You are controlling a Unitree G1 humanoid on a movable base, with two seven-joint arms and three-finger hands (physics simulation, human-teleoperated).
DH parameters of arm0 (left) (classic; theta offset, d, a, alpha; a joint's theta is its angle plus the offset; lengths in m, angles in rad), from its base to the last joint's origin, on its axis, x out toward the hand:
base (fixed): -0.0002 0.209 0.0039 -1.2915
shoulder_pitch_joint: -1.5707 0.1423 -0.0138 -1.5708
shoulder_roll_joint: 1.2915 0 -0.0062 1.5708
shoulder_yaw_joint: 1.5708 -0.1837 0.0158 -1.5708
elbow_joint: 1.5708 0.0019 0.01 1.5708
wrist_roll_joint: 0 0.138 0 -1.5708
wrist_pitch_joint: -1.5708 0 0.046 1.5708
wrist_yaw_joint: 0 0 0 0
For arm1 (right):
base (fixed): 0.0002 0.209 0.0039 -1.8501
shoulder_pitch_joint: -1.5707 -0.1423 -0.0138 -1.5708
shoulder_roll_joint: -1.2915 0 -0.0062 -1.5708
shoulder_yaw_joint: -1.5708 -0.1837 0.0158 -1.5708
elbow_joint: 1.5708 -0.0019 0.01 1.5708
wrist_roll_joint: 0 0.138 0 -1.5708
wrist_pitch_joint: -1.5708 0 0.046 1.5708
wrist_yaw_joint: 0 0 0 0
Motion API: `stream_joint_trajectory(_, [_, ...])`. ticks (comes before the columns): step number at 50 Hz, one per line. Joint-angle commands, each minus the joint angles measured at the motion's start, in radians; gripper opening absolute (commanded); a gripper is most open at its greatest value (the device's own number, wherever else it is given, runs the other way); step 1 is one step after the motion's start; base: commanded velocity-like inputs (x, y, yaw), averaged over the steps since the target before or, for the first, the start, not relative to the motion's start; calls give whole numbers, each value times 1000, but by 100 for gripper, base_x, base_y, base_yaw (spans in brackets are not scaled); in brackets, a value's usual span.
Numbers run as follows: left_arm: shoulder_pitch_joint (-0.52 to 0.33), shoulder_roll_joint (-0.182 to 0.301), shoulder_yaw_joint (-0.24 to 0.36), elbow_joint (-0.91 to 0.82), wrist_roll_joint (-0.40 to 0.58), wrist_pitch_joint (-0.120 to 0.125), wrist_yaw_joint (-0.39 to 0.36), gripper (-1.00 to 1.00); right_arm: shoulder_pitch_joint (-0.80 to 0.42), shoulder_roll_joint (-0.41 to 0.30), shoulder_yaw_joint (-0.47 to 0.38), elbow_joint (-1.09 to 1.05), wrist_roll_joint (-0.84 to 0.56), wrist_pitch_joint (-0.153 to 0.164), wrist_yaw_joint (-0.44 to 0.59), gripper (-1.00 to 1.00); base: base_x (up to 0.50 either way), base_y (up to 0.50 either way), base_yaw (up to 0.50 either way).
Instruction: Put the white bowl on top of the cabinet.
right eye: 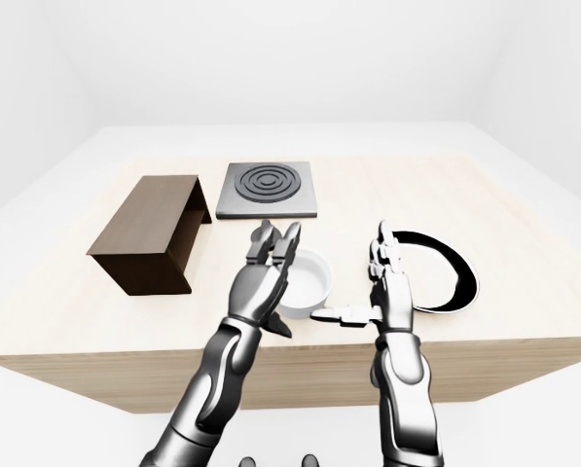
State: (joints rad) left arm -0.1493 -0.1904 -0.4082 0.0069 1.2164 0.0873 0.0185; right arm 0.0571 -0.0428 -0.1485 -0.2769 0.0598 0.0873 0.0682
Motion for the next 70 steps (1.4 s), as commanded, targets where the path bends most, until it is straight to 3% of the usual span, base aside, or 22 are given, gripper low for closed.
stream_joint_trajectory(1, [-76,-17,49,141,71,0,14,100,7,0,-12,-30,10,0,6,100,0,0,0])
stream_joint_trajectory(14, [-136,-32,75,283,97,0,74,100,6,-1,-18,-34,15,0,7,100,0,0,0])
stream_joint_trajectory(30, [-192,-78,65,474,130,0,149,100,0,-4,-38,-57,38,0,4,100,0,0,0])
stream_joint_trajectory(38, [-263,-87,96,620,109,0,206,100,5,-4,-47,-79,48,0,8,100,0,0,0])
stream_joint_trajectory(44, [-283,-89,98,640,118,0,201,100,8,-5,-51,-83,53,0,14,100,0,0,0])
stream_joint_trajectory(45, [-359,-73,112,740,155,0,159,100,11,-5,-49,-94,61,0,21,100,0,0,0])
stream_joint_trajectory(46, [-367,-74,118,756,157,0,161,100,11,-5,-49,-95,61,0,22,100,0,0,0])
stream_joint_trajectory(70, [-392,-75,127,812,167,0,141,100,9,-3,-46,-89,61,0,25,100,0,0,0])
